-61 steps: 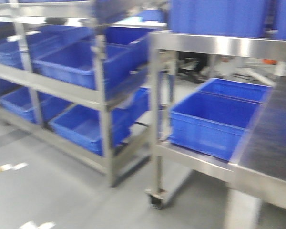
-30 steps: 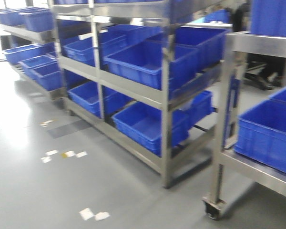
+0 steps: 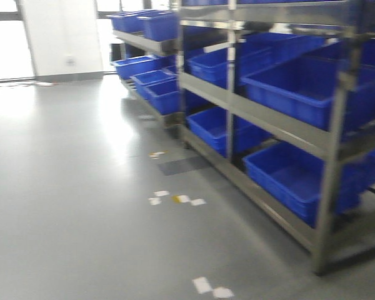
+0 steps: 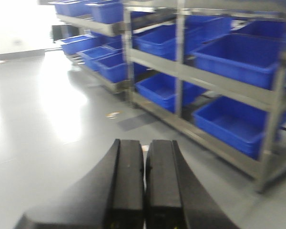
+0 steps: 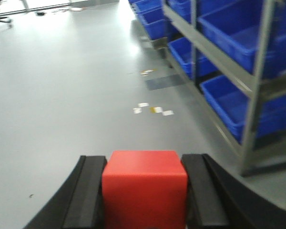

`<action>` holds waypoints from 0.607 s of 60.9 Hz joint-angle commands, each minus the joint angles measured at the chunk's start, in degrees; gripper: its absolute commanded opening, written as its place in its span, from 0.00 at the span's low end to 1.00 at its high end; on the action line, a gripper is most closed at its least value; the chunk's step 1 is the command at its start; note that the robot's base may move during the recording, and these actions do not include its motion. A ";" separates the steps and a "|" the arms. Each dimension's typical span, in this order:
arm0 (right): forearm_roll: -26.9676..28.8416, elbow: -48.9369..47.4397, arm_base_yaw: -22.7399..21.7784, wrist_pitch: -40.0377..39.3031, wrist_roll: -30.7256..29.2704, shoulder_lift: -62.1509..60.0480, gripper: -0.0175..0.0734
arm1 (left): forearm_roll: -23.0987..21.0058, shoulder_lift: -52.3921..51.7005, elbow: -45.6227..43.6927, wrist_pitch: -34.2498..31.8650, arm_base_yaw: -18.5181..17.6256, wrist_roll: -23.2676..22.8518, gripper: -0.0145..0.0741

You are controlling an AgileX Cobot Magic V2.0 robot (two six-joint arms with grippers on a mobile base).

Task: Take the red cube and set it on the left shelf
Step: 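Drive the base away from the table holding the red cube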

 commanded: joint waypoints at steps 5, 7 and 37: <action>-0.64 -1.48 0.11 -4.63 -0.56 0.73 0.37 | -0.38 -0.84 1.32 -5.01 -0.51 -0.05 0.28; -0.64 -1.48 0.11 -4.63 -0.56 0.73 0.37 | -0.38 -0.84 1.32 -5.01 -0.51 -0.05 0.28; -0.64 -1.48 0.11 -4.63 -0.56 0.73 0.37 | -0.38 -0.84 1.32 -5.01 -0.51 -0.05 0.28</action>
